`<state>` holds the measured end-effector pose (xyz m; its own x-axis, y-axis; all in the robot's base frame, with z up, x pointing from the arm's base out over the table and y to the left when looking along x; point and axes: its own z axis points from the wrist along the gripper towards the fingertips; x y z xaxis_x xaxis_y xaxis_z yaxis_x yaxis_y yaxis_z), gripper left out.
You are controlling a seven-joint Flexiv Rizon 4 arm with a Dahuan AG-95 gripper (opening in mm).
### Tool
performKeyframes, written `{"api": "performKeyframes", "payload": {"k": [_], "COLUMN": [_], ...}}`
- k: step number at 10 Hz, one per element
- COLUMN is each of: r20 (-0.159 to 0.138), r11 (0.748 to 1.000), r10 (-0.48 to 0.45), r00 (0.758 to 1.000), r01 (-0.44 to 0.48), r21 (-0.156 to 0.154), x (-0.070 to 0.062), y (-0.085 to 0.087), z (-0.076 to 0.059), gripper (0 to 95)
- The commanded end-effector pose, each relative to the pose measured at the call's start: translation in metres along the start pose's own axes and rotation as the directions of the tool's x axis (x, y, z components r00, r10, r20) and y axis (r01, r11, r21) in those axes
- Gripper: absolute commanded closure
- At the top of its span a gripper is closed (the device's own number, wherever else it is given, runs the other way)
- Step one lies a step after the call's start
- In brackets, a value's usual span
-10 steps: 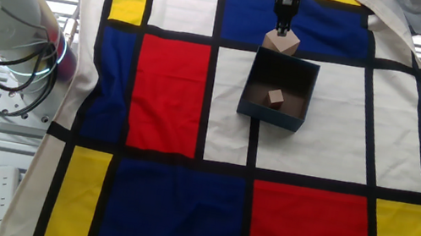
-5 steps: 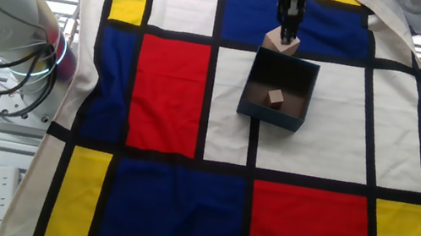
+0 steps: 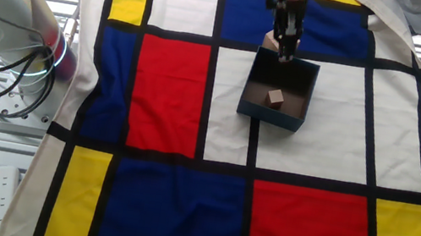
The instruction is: Take everything out of the gift box
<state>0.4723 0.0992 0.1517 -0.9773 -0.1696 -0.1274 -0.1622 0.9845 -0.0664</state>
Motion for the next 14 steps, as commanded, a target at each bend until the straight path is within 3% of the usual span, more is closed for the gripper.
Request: {"api": "performKeyframes", "payload": {"k": [1, 4, 6, 9, 12, 14], "r20": [-0.009, -0.005, -0.002, 0.037, 0.045, 0.02], "r11": [1.0, 0.999, 0.998, 0.994, 0.995, 0.994], "r10": [0.015, -0.017, -0.042, -0.039, -0.029, -0.036], "r00": [1.0, 1.0, 0.999, 0.999, 0.999, 0.999], "r01": [-0.015, 0.017, 0.042, 0.043, 0.033, 0.038], "r21": [-0.005, -0.046, -0.05, -0.103, -0.09, -0.099], "x": [-0.003, -0.005, -0.005, -0.003, -0.002, -0.001], "y": [-0.003, -0.006, -0.006, -0.007, -0.009, -0.011], "z": [0.01, 0.021, 0.021, 0.021, 0.019, 0.023], "gripper": [38.0, 38.0, 38.0, 38.0, 38.0, 38.0]}}
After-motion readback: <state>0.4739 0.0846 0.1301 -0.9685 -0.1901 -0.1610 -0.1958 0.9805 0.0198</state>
